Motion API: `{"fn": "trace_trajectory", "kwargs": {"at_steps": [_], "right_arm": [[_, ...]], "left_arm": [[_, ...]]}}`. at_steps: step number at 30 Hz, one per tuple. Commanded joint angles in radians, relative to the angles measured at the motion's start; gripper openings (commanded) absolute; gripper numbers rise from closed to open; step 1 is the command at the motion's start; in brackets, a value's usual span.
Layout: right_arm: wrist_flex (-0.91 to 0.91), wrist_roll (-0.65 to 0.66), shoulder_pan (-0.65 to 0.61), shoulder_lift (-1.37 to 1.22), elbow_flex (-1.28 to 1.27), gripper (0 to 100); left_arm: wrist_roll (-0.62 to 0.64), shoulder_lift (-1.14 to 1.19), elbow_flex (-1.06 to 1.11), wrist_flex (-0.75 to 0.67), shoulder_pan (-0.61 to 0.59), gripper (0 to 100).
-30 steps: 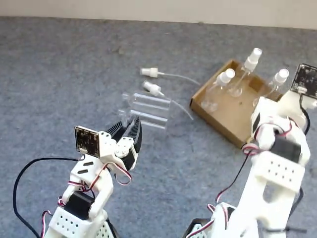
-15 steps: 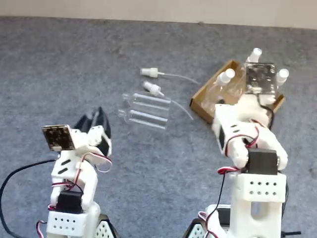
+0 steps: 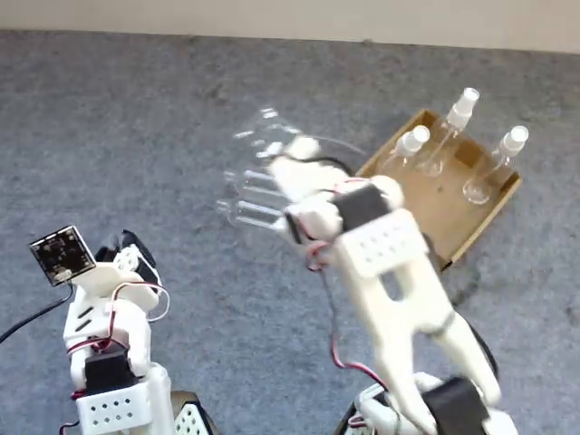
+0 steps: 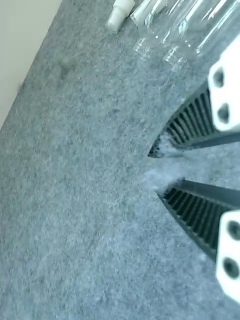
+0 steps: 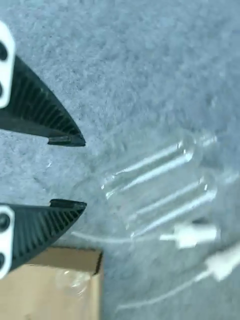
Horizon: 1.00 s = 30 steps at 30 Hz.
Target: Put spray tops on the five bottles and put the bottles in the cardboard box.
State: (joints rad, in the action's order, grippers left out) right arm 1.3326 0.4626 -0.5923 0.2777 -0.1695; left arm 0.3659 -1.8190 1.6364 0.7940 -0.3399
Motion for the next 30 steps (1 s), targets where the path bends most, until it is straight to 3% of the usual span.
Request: {"fn": "trace_trajectory", "kwargs": {"at_steps": [1,7,13,17,24,30], "right_arm": [[0.007,0.110,-0.068,-0.147,0.140,15.2],[-0.010,0.288,-0.087,-0.415,0.352,15.2],[-0.102,0.138,0.002,-0.639,0.687,14.9],[-0.156,0.035,0.051,-0.785,0.866,14.7],[-0.314,-0.021,0.137,-1.053,1.130,0.6],[-0.357,-0.054,0.185,-1.242,1.371,0.4]], "left_arm": [[0.005,-0.016,-0.042,0.002,-0.019,0],[0.003,-0.016,-0.027,-0.002,-0.019,0],[-0.008,-0.016,-0.021,-0.002,-0.016,0],[-0.100,-0.016,-0.021,-0.002,-0.015,0],[-0.115,-0.016,-0.019,0.002,-0.015,0],[-0.115,-0.016,-0.018,0.003,-0.015,0]]}}
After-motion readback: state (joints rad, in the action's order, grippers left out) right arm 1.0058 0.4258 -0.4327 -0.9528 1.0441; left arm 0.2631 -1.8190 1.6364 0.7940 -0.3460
